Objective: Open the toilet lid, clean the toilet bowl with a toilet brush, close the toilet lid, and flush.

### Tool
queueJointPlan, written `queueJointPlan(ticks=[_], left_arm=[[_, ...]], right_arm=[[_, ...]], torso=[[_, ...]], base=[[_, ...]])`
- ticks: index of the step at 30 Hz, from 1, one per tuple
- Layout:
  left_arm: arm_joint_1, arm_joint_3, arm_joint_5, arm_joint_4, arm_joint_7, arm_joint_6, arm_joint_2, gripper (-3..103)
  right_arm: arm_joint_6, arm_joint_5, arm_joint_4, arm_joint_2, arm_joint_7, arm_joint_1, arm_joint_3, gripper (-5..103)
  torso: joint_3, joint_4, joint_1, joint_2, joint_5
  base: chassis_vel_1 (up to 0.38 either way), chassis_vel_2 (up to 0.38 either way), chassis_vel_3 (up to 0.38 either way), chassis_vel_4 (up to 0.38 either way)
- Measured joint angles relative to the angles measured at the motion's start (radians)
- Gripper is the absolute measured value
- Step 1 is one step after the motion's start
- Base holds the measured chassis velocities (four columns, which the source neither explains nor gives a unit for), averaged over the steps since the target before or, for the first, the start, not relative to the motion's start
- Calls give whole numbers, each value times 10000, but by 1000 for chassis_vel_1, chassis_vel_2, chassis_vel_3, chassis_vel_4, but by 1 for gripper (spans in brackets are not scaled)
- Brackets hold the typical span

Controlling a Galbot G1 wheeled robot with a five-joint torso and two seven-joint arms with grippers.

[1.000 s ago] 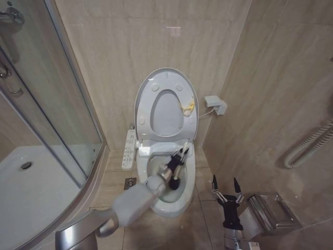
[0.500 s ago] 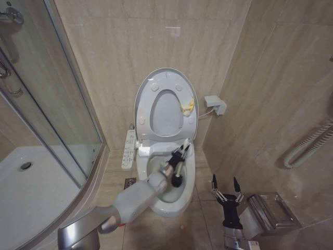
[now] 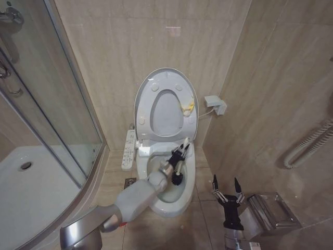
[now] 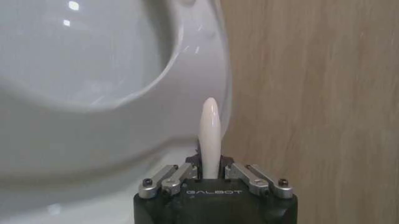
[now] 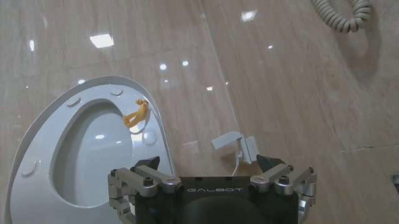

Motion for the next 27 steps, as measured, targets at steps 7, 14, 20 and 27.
queueJointPlan(ticks=[7, 14, 20, 27], left_arm=[[-129, -255, -83, -674, -83, -52, -210, 19], [-102, -598, 553, 80, 151, -459, -359, 19], [466, -795, 808, 79, 362, -576, 176, 19], [363, -837, 408, -1017, 302, -360, 172, 19]], right_arm=[[-5, 42, 28, 20, 7, 9, 32, 100], [1, -88, 69, 34, -1, -46, -50, 100], [0, -154, 106, 36, 0, -70, -71, 100], [-18, -176, 161, 34, 11, -107, -52, 100]], torso=[[-1, -17, 0, 1, -1], [-1, -14, 0, 1, 0], [1, 0, 0, 0, 0], [-2, -23, 0, 1, -3]], base=[[0, 0, 0, 0], [0, 0, 0, 0], [0, 0, 0, 0], [0, 0, 0, 0]])
